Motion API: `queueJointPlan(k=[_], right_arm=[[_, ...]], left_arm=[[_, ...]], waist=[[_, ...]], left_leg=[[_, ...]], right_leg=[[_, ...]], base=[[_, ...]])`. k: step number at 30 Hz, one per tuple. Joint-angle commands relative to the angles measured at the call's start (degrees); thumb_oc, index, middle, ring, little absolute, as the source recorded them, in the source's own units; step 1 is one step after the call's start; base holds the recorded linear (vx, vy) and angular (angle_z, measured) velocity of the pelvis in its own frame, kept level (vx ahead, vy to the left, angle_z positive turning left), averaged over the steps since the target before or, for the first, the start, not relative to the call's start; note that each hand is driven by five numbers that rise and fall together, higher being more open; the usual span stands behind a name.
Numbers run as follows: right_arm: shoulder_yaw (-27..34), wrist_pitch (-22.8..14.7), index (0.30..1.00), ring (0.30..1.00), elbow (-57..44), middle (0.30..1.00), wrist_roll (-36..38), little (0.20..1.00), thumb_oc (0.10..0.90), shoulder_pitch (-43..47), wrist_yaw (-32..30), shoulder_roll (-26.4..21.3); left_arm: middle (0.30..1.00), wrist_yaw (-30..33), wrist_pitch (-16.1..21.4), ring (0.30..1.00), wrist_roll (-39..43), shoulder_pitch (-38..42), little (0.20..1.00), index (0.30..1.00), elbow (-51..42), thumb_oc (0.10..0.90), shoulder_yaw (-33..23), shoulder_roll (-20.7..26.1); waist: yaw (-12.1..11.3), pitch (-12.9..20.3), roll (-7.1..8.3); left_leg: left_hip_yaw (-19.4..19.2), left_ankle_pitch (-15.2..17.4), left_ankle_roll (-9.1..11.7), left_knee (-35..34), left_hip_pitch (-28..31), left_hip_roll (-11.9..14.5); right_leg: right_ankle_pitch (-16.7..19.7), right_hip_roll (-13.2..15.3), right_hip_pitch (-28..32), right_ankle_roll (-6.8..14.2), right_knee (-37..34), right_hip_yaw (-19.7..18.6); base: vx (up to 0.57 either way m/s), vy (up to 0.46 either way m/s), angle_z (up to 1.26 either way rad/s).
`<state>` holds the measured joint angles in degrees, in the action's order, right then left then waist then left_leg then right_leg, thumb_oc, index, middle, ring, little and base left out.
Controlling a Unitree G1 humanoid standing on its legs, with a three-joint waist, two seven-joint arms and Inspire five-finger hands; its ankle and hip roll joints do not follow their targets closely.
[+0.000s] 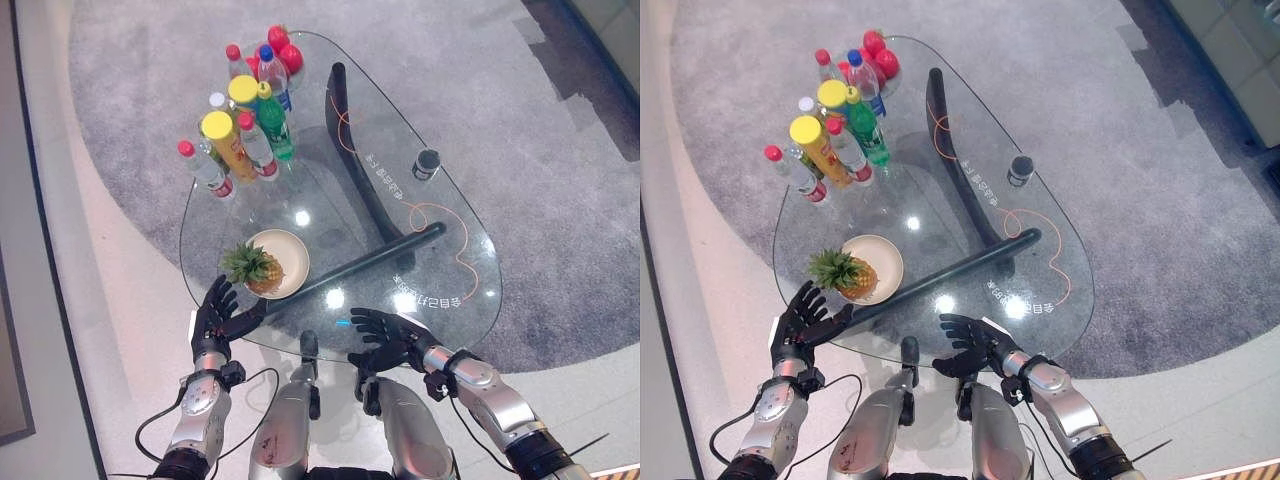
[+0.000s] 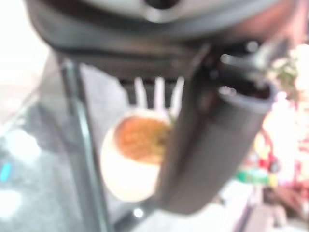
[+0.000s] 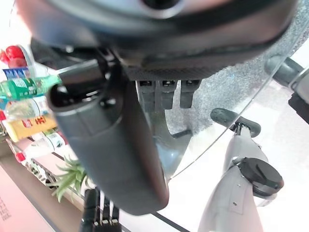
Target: Pick up the fruit to the plate
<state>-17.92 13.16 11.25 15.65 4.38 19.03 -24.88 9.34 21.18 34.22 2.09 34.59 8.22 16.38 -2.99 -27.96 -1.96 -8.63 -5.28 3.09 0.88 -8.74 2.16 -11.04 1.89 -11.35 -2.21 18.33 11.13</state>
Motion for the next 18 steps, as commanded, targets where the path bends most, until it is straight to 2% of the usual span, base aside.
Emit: queueJointPlan(k=[1, 6, 12, 14, 15, 18], right_arm=[[-0.07, -2.39, 0.900, 0.900, -1.57, 0.900, 0.79, 0.900, 0.800, -3.02, 2.37, 3.28], [0.85, -1.18, 0.900, 0.900, 4.26, 0.900, 0.77, 0.900, 0.800, -5.44, -1.58, 5.55], [2.51, 0.17, 0.900, 0.900, 14.41, 0.900, 1.66, 0.900, 0.800, -5.89, -6.23, 8.25], [2.85, -0.25, 0.900, 0.900, 16.91, 0.900, 2.37, 0.900, 0.800, -5.62, -6.56, 8.68], [3.61, -0.84, 0.900, 0.900, 21.38, 0.900, 3.20, 0.900, 0.800, -5.06, -8.23, 9.57], [4.71, -1.37, 0.900, 0.900, 25.78, 0.900, 4.99, 0.900, 0.800, -4.74, -11.99, 10.54]], left_arm=[[0.900, -0.66, 1.92, 0.900, 1.22, -2.84, 0.900, 0.900, 1.16, 0.800, -3.55, 2.07], [0.900, -1.41, 1.19, 0.900, -0.06, -5.44, 0.900, 0.900, 4.95, 0.800, -4.72, 0.76], [0.900, -1.59, -3.70, 0.900, 2.51, -6.05, 0.900, 0.900, 11.11, 0.800, -5.89, -1.66], [0.900, -1.68, -4.54, 0.900, 3.17, -5.93, 0.900, 0.900, 12.94, 0.800, -6.20, -2.03], [0.900, -1.35, -5.95, 0.900, 4.09, -5.54, 0.900, 0.900, 16.74, 0.800, -6.75, -2.93], [0.900, -1.08, -7.95, 0.900, 4.46, -4.95, 0.900, 0.900, 20.55, 0.800, -7.03, -3.49]], waist=[[0.71, 7.28, 5.02], [0.84, 10.83, 5.04], [0.61, 14.68, 4.68], [0.53, 15.44, 4.62], [0.49, 17.02, 4.45], [0.75, 18.45, 4.24]], left_leg=[[-1.59, 3.48, -0.93, 2.39, 4.47, -1.99], [-1.48, 3.28, -0.82, 0.08, 7.04, -1.91], [-1.53, 3.32, -0.90, -2.36, 9.92, -1.83], [-1.72, 3.27, -0.88, -2.82, 10.47, -1.77], [-2.19, 3.28, -0.83, -3.74, 11.72, -1.63], [-2.81, 3.25, -0.76, -4.93, 13.03, -1.46]], right_leg=[[12.65, 3.02, 8.87, 4.37, -16.75, 4.92], [12.94, 3.05, 11.17, 4.50, -18.17, 4.90], [13.63, 3.29, 13.82, 4.75, -20.24, 5.09], [13.82, 3.33, 14.35, 4.79, -20.71, 5.17], [14.23, 3.46, 15.28, 4.92, -21.55, 5.32], [14.75, 3.59, 16.15, 5.25, -22.55, 5.26]], base=[[0.07, 0.005, 0.07], [0.06, 0.021, 0.11], [0.05, 0.031, 0.01], [0.06, 0.025, 0.01], [0.08, 0.032, 0.03], [0.05, 0.039, 0.01]])
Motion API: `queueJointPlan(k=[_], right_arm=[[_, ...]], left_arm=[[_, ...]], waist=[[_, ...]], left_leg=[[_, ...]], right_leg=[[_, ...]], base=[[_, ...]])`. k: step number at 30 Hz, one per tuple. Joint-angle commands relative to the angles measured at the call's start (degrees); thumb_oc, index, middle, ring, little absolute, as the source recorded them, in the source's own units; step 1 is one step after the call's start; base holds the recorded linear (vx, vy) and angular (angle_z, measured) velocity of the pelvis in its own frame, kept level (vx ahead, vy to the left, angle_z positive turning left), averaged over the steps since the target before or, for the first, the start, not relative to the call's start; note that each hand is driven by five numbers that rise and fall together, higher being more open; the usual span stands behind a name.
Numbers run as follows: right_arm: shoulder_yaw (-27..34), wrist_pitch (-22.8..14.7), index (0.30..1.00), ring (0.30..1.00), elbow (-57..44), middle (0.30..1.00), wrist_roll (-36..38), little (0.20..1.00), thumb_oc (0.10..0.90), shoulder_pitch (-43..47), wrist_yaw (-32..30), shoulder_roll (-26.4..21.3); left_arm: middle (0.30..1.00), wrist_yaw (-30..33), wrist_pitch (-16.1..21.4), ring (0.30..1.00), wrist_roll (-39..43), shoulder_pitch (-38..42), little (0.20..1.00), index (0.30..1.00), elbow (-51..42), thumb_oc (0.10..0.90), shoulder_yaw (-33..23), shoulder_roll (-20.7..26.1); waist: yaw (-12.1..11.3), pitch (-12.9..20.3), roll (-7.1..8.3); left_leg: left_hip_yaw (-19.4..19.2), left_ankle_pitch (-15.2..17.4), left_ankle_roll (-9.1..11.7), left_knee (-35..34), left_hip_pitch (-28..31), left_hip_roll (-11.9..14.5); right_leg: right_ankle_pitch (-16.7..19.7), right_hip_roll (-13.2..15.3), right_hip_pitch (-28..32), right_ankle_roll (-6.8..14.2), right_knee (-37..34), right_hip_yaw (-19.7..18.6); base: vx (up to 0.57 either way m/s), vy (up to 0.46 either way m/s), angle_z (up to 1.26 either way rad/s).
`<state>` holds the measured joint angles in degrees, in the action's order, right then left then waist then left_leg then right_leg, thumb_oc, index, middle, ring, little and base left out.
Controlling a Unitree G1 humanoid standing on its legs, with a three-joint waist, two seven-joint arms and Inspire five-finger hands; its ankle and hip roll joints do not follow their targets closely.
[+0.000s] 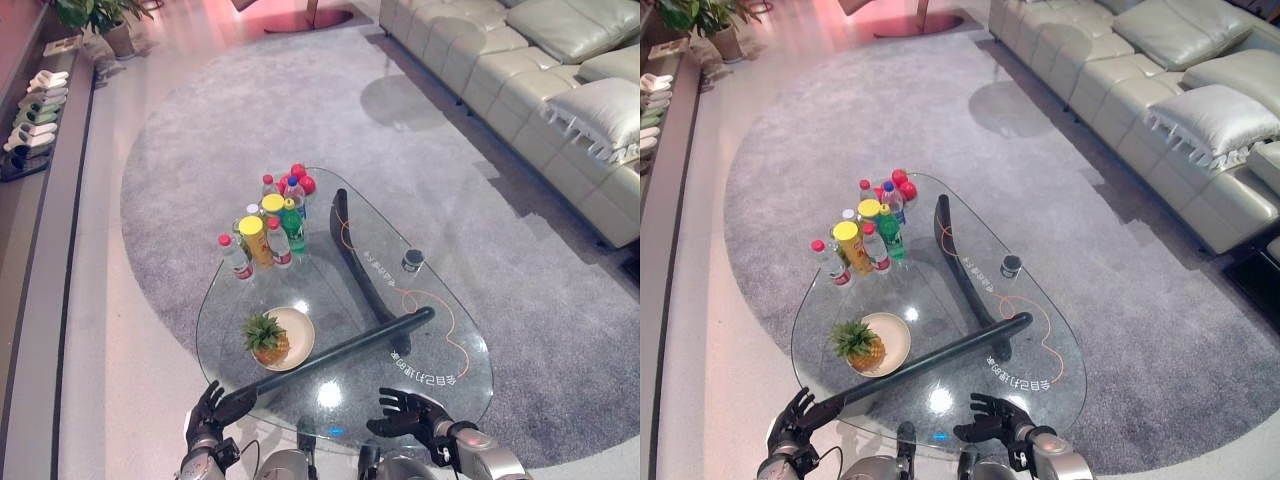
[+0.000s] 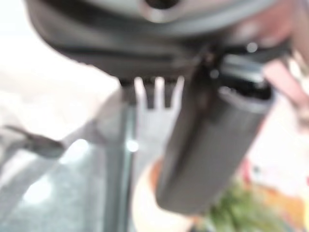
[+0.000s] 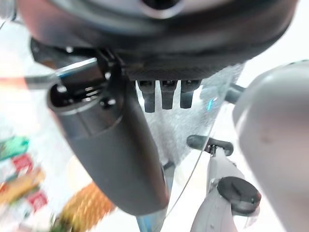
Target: Pick up the fruit to the plate
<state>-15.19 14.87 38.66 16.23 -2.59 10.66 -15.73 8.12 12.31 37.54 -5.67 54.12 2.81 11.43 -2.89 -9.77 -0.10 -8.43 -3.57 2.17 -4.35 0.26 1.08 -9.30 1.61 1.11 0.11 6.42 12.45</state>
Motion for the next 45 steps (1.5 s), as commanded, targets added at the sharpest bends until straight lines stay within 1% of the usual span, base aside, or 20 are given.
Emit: queueJointPlan(k=[1, 3, 5, 8, 9, 12, 14, 17, 19, 22, 23, 24, 26, 27, 29, 31, 32, 34, 37, 45], right_arm=[[2.55, -3.55, 0.900, 0.900, 0.16, 0.900, 5.15, 0.900, 0.800, 2.32, -5.13, 1.75], [3.08, -4.32, 0.900, 0.900, 2.26, 0.900, 5.52, 0.900, 0.800, 2.42, -6.46, 2.15], [4.48, -5.89, 0.900, 0.900, 6.70, 0.900, 6.70, 0.900, 0.800, 2.47, -9.67, 2.70], [5.61, -7.73, 0.900, 0.900, 11.60, 0.900, 8.12, 0.900, 0.800, 2.66, -11.86, 3.34], [6.69, -8.54, 0.900, 0.900, 15.21, 0.900, 8.86, 0.900, 0.800, 2.96, -13.08, 3.47], [8.41, -9.68, 0.900, 0.900, 19.94, 0.900, 10.00, 0.900, 0.800, 3.40, -13.36, 3.85], [10.12, -11.44, 0.900, 0.900, 24.90, 0.900, 9.81, 0.900, 0.800, 3.77, -13.75, 4.37], [11.53, -12.44, 0.900, 0.900, 28.71, 0.900, 10.49, 0.900, 0.800, 3.92, -13.93, 4.81], [12.90, -13.94, 0.900, 0.900, 32.51, 0.900, 9.23, 0.900, 0.800, 4.12, -16.13, 5.20], [13.46, -14.15, 0.900, 0.900, 34.01, 0.900, 7.44, 0.900, 0.800, 4.17, -17.90, 5.30], [13.28, -15.60, 0.900, 0.900, 34.53, 0.900, 5.04, 0.900, 0.800, 4.13, -18.24, 5.17], [13.04, -15.71, 0.900, 0.900, 34.62, 0.900, 4.18, 0.900, 0.800, 4.09, -18.51, 5.12], [12.52, -15.17, 0.900, 0.900, 34.97, 0.900, 2.13, 0.900, 0.800, 3.84, -18.77, 5.03], [12.21, -13.17, 0.900, 0.900, 35.32, 0.900, 1.93, 0.900, 0.800, 3.77, -17.42, 5.02], [12.13, -11.95, 0.900, 0.900, 36.01, 0.900, 1.83, 0.900, 0.800, 3.76, -16.52, 5.07], [12.05, -10.07, 0.900, 0.900, 36.63, 0.900, 2.85, 0.900, 0.800, 3.77, -15.16, 5.12], [12.18, -7.91, 0.900, 0.900, 36.98, 0.900, 4.23, 0.900, 0.800, 3.72, -13.05, 5.14], [12.51, -6.34, 0.900, 0.900, 37.99, 0.900, 5.70, 0.900, 0.800, 3.58, -10.08, 5.26], [12.81, -5.57, 0.900, 0.900, 38.91, 0.900, 6.58, 0.900, 0.800, 3.35, -8.44, 5.42], [13.51, -6.57, 0.900, 0.900, 40.31, 0.900, 6.60, 0.900, 0.800, 3.32, -8.07, 5.48]], left_arm=[[0.900, 0.40, 0.35, 0.900, 0.60, 2.91, 0.900, 0.900, 2.20, 0.800, -1.69, 1.27], [0.900, 0.71, -0.20, 0.900, 0.36, 2.97, 0.900, 0.900, 3.52, 0.800, -1.62, 1.02], [0.900, 1.57, -2.36, 0.900, -0.10, 3.20, 0.900, 0.900, 6.54, 0.800, -1.55, 0.58], [0.900, 1.64, -3.44, 0.900, -2.87, 3.68, 0.900, 0.900, 10.54, 0.800, -1.52, 0.35], [0.900, 1.23, -3.90, 0.900, -5.04, 4.11, 0.900, 0.900, 12.78, 0.800, -0.99, 0.45], [0.900, 0.18, -3.87, 0.900, -5.62, 4.60, 0.900, 0.900, 16.17, 0.800, -0.84, 0.27], [0.900, -1.03, -4.16, 0.900, -5.17, 5.03, 0.900, 0.900, 18.87, 0.800, -1.67, 0.07], [0.900, -2.15, -4.44, 0.900, -4.74, 5.12, 0.900, 0.900, 20.18, 0.800, -2.18, -0.20], [0.900, -2.59, -5.53, 0.900, -5.80, 5.52, 0.900, 0.900, 21.69, 0.800, -2.73, -0.58], [0.900, -4.78, -6.93, 0.900, -5.54, 5.83, 0.900, 0.900, 22.37, 0.800, -2.88, -0.87], [0.900, -5.46, -7.09, 0.900, -6.40, 6.18, 0.900, 0.900, 22.58, 0.800, -2.56, -1.02], [0.900, -5.43, -7.14, 0.900, -6.28, 6.25, 0.900, 0.900, 22.55, 0.800, -2.36, -1.07], [0.900, -5.32, -8.54, 0.900, -6.26, 6.36, 0.900, 0.900, 22.68, 0.800, -2.11, -1.21], [0.900, -4.49, -9.43, 0.900, -6.66, 6.39, 0.900, 0.900, 22.96, 0.800, -2.02, -1.27], [0.900, -3.08, -10.54, 0.900, -7.41, 6.44, 0.900, 0.900, 23.34, 0.800, -2.05, -1.31], [0.900, -2.29, -11.62, 0.900, -8.48, 6.60, 0.900, 0.900, 24.05, 0.800, -2.33, -1.29], [0.900, -2.53, -12.32, 0.900, -9.29, 6.73, 0.900, 0.900, 24.40, 0.800, -2.64, -1.17], [0.900, -2.23, -13.32, 0.900, -10.24, 7.04, 0.900, 0.900, 24.93, 0.800, -2.86, -1.15], [0.900, -2.61, -13.48, 0.900, -9.79, 6.98, 0.900, 0.900, 25.19, 0.800, -3.28, -0.94], [0.900, -3.17, -12.65, 0.900, -10.24, 6.80, 0.900, 0.900, 25.24, 0.800, -3.32, -1.50]], waist=[[0.71, 0.67, 2.28], [0.80, 1.09, 2.19], [1.00, 1.83, 1.96], [1.13, 2.59, 1.83], [1.17, 3.08, 1.67], [1.19, 3.72, 1.47], [1.26, 4.38, 1.29], [1.29, 4.87, 1.17], [1.19, 5.45, 1.07], [1.19, 5.65, 0.96], [1.18, 5.76, 0.89], [1.17, 5.80, 0.89], [1.12, 5.89, 0.92], [1.03, 5.94, 1.00], [0.90, 5.97, 1.09], [0.67, 6.09, 1.23], [0.52, 6.18, 1.34], [0.35, 6.41, 1.44], [0.37, 6.58, 1.43], [0.38, 6.80, 1.32]], left_leg=[[-3.13, 1.57, 0.12, 0.07, 4.29, -0.37], [-3.43, 1.67, 0.09, -0.14, 4.64, -0.34], [-3.88, 1.85, 0.02, -0.57, 5.23, -0.27], [-4.25, 2.16, -0.11, -0.65, 5.62, -0.30], [-4.36, 2.44, -0.23, -0.65, 5.90, -0.31], [-4.54, 2.77, -0.37, -0.65, 6.34, -0.34], [-4.70, 3.10, -0.48, -0.65, 6.88, -0.39], [-4.77, 3.37, -0.50, -0.65, 7.34, -0.43], [-4.72, 3.54, -0.56, -0.65, 7.60, -0.46], [-4.59, 3.64, -0.56, -0.65, 7.74, -0.51], [-4.43, 3.75, -0.57, -0.65, 7.80, -0.55], [-4.38, 3.77, -0.57, -0.65, 7.81, -0.57], [-4.06, 3.86, -0.65, -0.65, 7.74, -0.66], [-3.88, 3.88, -0.70, -0.65, 7.71, -0.72], [-3.69, 3.84, -0.72, -0.65, 7.69, -0.76], [-3.39, 3.80, -0.76, -0.65, 7.69, -0.82], [-3.19, 3.80, -0.76, -0.65, 7.72, -0.86], [-2.93, 3.82, -0.79, -0.65, 7.77, -0.87], [-2.82, 3.87, -0.83, -0.65, 7.94, -0.90], [-2.66, 3.88, -0.81, -0.65, 8.02, -1.00]], right_leg=[[13.18, 3.91, 3.82, 3.01, -10.83, 3.91], [13.30, 3.99, 4.02, 3.11, -11.03, 3.90], [13.55, 4.17, 4.32, 3.37, -11.37, 3.84], [13.58, 4.33, 4.56, 3.58, -11.42, 3.67], [13.57, 4.38, 4.77, 3.65, -11.42, 3.57], [13.57, 4.43, 5.09, 3.77, -11.42, 3.43], [13.61, 4.47, 5.41, 3.88, -11.42, 3.16], [13.68, 4.51, 5.67, 3.99, -11.42, 2.98], [13.75, 4.55, 5.87, 4.15, -11.42, 2.73], [13.80, 4.57, 5.95, 4.23, -11.42, 2.54], [13.87, 4.60, 5.96, 4.37, -11.42, 2.55], [13.91, 4.63, 5.94, 4.43, -11.42, 2.59], [13.99, 4.73, 5.90, 4.58, -11.42, 2.61], [14.02, 4.76, 5.89, 4.63, -11.42, 2.68], [14.05, 4.83, 5.93, 4.69, -11.42, 2.83], [14.05, 4.89, 6.04, 4.77, -11.42, 2.91], [14.02, 4.88, 6.18, 4.78, -11.42, 3.00], [14.03, 4.89, 6.22, 4.80, -11.42, 3.10], [14.05, 4.80, 6.33, 4.75, -11.42, 2.93], [14.02, 4.82, 6.30, 4.81, -11.42, 2.51]], base=[[0.02, 0.043, 0.00], [0.01, 0.035, 0.00], [0.01, 0.051, 0.00], [0.01, 0.023, -0.01], [0.03, 0.030, -0.02], [0.04, 0.031, -0.03], [0.06, 0.047, 0.00], [0.04, 0.035, -0.03], [0.04, 0.040, -0.03], [0.01, 0.011, 0.00], [0.02, 0.036, -0.02], [0.01, 0.038, -0.02], [0.00, 0.000, 0.00], [0.00, 0.000, 0.00], [0.00, 0.000, 0.00], [0.00, 0.000, 0.00], [0.00, 0.000, 0.00], [0.00, 0.000, 0.00], [0.00, 0.000, 0.00], [0.00, 0.000, 0.00]])
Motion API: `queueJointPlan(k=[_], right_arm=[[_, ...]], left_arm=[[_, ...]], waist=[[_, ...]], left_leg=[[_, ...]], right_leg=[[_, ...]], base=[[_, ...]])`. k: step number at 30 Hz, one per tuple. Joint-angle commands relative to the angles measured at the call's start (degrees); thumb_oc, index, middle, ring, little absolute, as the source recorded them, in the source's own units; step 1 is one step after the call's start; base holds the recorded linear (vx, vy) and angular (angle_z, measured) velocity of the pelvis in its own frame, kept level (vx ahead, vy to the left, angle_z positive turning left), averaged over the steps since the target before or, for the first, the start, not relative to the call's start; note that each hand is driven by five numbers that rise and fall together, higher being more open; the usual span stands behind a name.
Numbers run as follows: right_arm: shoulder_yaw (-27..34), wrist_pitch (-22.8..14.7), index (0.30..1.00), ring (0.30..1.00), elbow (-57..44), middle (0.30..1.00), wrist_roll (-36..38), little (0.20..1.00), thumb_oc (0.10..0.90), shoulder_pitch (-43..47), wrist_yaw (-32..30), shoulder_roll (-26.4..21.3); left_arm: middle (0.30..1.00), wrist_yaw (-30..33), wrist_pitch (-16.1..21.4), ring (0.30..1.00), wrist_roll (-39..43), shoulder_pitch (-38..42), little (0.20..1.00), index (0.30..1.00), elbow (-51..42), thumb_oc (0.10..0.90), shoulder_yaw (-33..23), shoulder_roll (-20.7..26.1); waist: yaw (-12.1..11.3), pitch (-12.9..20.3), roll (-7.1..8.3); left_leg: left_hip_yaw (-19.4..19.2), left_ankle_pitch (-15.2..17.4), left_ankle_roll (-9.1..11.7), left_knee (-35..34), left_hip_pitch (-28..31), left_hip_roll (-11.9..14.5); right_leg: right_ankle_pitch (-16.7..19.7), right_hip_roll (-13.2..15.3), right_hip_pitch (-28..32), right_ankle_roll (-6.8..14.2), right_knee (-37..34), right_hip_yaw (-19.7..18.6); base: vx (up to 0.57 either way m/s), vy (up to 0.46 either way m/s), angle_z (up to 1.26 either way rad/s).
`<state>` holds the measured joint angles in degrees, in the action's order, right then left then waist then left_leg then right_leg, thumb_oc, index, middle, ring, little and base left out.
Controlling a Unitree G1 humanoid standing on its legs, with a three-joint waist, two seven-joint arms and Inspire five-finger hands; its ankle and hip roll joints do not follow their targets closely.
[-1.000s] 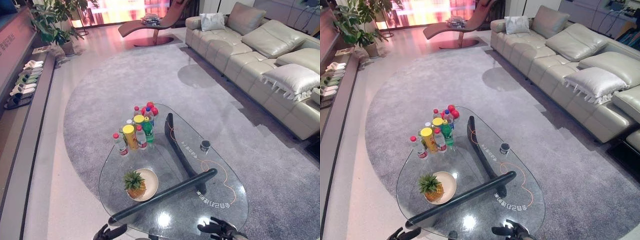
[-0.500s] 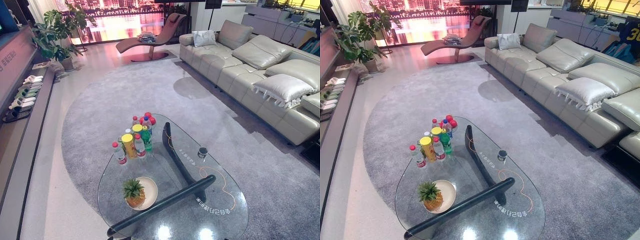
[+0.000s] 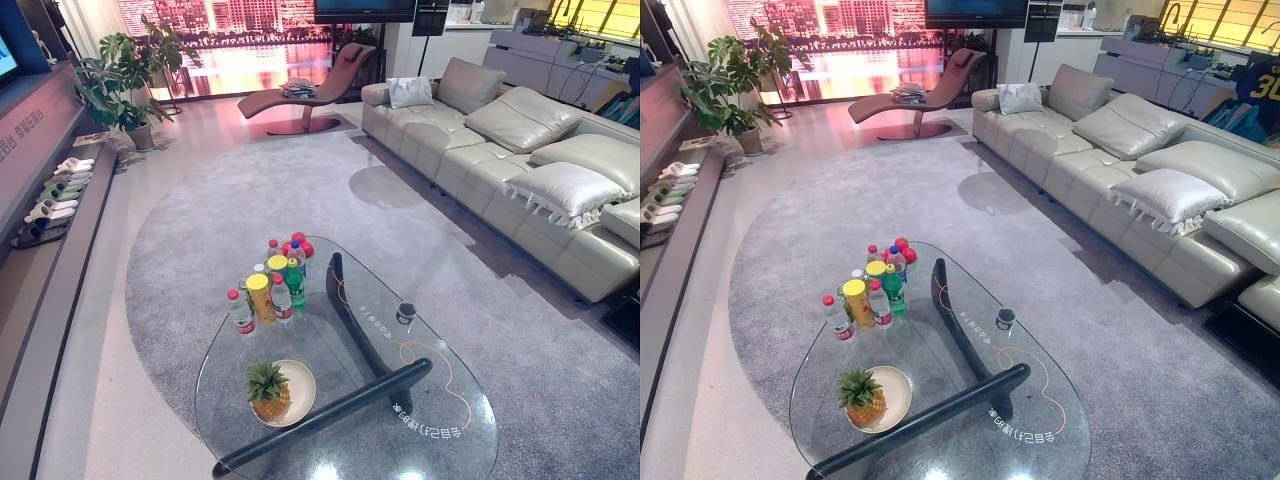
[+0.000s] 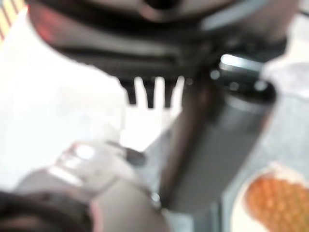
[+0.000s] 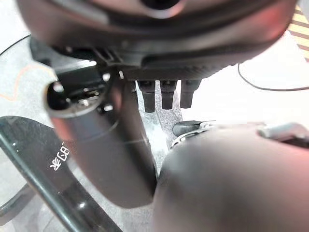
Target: Pick up the fruit to the plate
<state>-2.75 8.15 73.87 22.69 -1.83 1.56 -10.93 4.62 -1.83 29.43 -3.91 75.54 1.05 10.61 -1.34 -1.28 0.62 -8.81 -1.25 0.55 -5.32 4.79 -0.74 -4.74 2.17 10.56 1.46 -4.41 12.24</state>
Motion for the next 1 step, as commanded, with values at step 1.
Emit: queueJointPlan(k=[1], right_arm=[[1.08, 0.16, 0.900, 0.900, 5.09, 0.900, 0.15, 0.900, 0.800, 2.56, 1.03, 0.69]], left_arm=[[0.900, 0.33, 1.48, 0.900, -2.13, 5.04, 0.900, 0.900, 3.82, 0.800, -1.56, -0.67]], waist=[[-1.17, -1.69, 0.61]], left_leg=[[-2.28, 1.56, 0.81, 0.32, 3.49, 0.82]], right_leg=[[9.45, 4.26, -3.15, 3.47, -0.59, 2.73]], base=[[0.00, 0.000, 0.00]])
